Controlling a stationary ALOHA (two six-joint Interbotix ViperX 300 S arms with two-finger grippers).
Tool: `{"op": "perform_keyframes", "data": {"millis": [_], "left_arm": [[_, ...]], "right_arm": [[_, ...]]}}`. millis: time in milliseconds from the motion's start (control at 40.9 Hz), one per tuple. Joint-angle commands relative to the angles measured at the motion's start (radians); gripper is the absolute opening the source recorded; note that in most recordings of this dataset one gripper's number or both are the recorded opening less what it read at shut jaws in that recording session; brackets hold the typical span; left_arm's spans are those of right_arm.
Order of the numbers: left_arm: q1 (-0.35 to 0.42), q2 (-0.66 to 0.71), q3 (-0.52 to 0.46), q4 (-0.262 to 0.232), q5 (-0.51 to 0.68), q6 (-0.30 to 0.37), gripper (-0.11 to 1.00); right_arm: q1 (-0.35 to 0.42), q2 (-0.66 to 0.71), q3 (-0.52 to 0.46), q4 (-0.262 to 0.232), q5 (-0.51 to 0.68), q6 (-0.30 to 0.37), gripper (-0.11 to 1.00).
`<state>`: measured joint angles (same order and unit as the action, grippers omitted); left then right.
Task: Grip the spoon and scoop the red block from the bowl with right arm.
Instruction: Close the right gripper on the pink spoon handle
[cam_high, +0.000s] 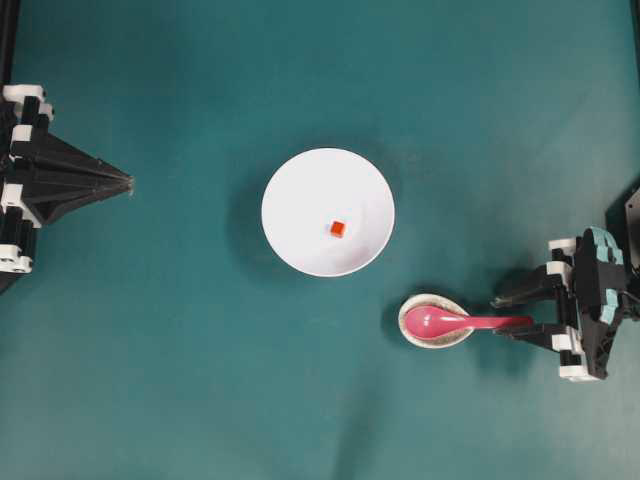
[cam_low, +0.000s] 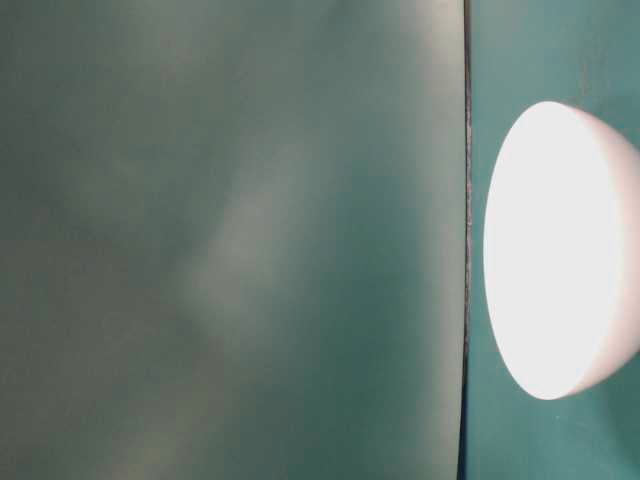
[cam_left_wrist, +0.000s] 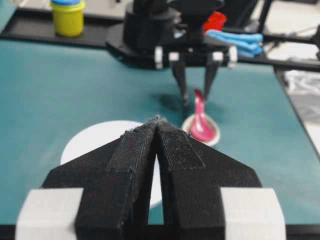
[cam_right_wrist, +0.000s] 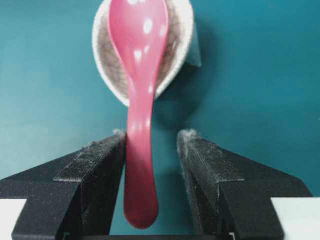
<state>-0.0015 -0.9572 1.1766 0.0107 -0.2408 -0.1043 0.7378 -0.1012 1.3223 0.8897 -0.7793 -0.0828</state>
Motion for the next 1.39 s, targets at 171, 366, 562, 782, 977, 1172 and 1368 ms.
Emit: {"op": "perform_keyframes", "data": {"millis": [171,366,562,782,977,1172,1368], "left_arm": [[-0.002,0.006,-0.028,0.003,0.005,0.002,0.00],[0.000,0.006,-0.028,0.003,0.012,0.002,0.00],[0.000,0.006,-0.026,0.003,0.012,0.002,0.00],[0.000,0.006,-0.026,0.003,0.015,0.002,0.00],[0.000,0.006,-0.026,0.003,0.018,0.002,0.00],[0.000,0.006,-0.025,0.003,0.017,0.002,0.00],[0.000,0.006,-0.025,0.003,0.018,0.003,0.00]], "right_arm": [[0.006,-0.006,-0.009,0.000,0.020,0.002,0.47],[0.008,-0.006,-0.006,0.000,0.031,0.002,0.42],[0.006,-0.008,-0.006,0.000,0.031,0.002,0.42],[0.008,-0.006,-0.008,-0.002,0.028,0.002,0.38],[0.008,-0.008,-0.008,-0.006,0.025,0.000,0.22],[0.008,-0.017,-0.020,-0.008,0.025,-0.002,0.22],[0.008,-0.100,-0.044,-0.008,0.031,-0.008,0.22]]}}
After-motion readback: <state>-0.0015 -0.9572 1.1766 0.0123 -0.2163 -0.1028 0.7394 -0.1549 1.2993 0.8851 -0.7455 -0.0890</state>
